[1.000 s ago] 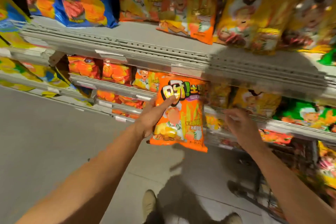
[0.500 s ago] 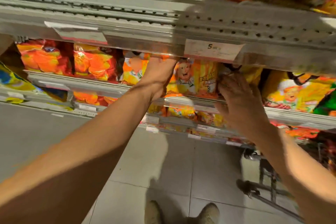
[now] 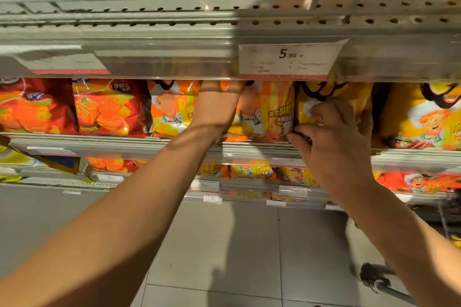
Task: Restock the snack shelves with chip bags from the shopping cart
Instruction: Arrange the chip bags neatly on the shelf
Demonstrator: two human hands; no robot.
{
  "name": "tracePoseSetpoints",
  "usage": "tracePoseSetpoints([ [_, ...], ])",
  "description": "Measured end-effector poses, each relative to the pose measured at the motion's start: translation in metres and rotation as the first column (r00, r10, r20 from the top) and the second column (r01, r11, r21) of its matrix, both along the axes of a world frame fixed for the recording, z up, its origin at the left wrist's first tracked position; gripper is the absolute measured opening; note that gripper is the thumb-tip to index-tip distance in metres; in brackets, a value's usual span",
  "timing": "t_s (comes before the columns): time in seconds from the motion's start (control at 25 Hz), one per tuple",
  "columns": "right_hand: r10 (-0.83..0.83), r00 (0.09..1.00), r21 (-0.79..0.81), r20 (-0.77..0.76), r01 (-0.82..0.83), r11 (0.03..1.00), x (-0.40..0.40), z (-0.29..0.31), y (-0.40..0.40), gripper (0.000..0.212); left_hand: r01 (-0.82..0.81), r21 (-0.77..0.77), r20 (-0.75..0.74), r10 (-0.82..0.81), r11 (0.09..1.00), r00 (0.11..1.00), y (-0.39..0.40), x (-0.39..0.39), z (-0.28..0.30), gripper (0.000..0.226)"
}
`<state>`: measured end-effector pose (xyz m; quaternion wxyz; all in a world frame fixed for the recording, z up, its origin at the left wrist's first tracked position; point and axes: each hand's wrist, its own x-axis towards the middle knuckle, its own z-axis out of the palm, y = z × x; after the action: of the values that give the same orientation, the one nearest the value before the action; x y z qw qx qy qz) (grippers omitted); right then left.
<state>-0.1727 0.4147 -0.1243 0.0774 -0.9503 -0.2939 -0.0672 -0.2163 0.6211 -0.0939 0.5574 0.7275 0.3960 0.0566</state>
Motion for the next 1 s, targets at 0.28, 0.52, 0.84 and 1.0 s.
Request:
tracePoseSetpoints([
  [0.28, 0.021, 0.998, 0.101, 0.054, -0.027, 0.995, -0.003, -0.009, -0.003, 0.043, 0.080, 0.704, 0.214, -0.318, 0.706, 0.924, -0.048, -0.049, -0.020, 0.052],
  [0.52, 0.162, 0.986, 0.085, -0.044, -0.158, 0.984, -0.003, -0.021, -0.015, 0.065, 0.289, 0.648, -0.008, -0.373, 0.705, 0.928, -0.040, -0.039, -0.034, 0.053],
  [0.84, 0.167, 0.956, -0.003, -0.240, -0.173, 0.985, -0.012, 0.026, -0.034, 0.081, 0.402, 0.742, -0.245, -0.340, 0.536, 0.908, -0.057, -0.064, 0.004, 0.076],
  [1.0, 0.188, 0.940, 0.128, -0.283, -0.158, 0.979, -0.041, 0.054, -0.083, 0.074, 0.492, 0.649, -0.289, -0.410, 0.580, 0.865, -0.076, -0.084, 0.026, 0.072],
])
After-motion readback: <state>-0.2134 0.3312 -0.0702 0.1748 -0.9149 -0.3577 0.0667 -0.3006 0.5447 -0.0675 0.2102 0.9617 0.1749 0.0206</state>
